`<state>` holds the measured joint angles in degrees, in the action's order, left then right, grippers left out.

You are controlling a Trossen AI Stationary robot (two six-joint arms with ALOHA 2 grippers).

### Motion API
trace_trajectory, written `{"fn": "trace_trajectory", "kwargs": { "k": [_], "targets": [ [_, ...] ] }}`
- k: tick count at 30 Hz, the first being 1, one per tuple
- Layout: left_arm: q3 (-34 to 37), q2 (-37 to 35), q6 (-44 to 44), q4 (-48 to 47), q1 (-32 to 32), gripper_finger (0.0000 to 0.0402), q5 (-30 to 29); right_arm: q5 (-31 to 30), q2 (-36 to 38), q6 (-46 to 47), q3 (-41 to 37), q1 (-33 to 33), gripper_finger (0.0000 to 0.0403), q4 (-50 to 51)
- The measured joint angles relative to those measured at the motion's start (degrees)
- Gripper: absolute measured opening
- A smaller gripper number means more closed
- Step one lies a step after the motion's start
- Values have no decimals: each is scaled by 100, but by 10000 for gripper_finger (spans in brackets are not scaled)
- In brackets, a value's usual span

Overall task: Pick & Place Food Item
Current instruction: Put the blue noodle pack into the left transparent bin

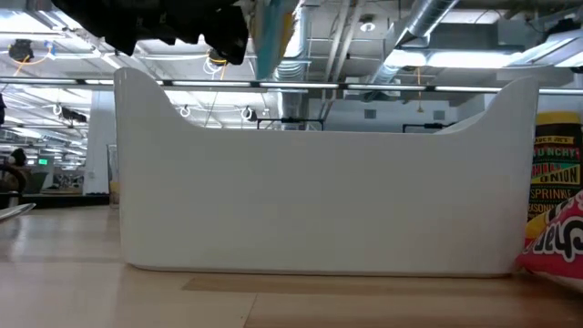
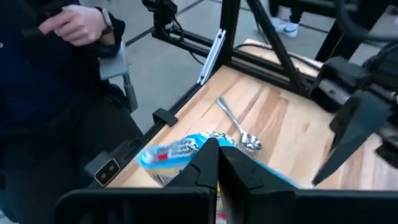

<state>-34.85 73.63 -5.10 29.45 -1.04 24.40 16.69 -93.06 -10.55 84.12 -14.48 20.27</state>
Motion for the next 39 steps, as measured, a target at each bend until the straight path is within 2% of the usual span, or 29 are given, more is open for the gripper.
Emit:
{"fn": "trace_trajectory", "kwargs": {
  "k": [11,24,30,39],
  "targets": [
    [0,0,-1,174,-4,190,-4,2,0,-61,-2,18,0,-230],
    [0,0,0,395,-55,191,-7,11,0,-57,-2,171,0,-287],
    [0,0,-24,413,-86,192,-9,275,0,7,-2,258,0,-291],
    [0,0,-57,468,-81,193,-15,302,0,111,-2,173,0,-273]
  ]
}}
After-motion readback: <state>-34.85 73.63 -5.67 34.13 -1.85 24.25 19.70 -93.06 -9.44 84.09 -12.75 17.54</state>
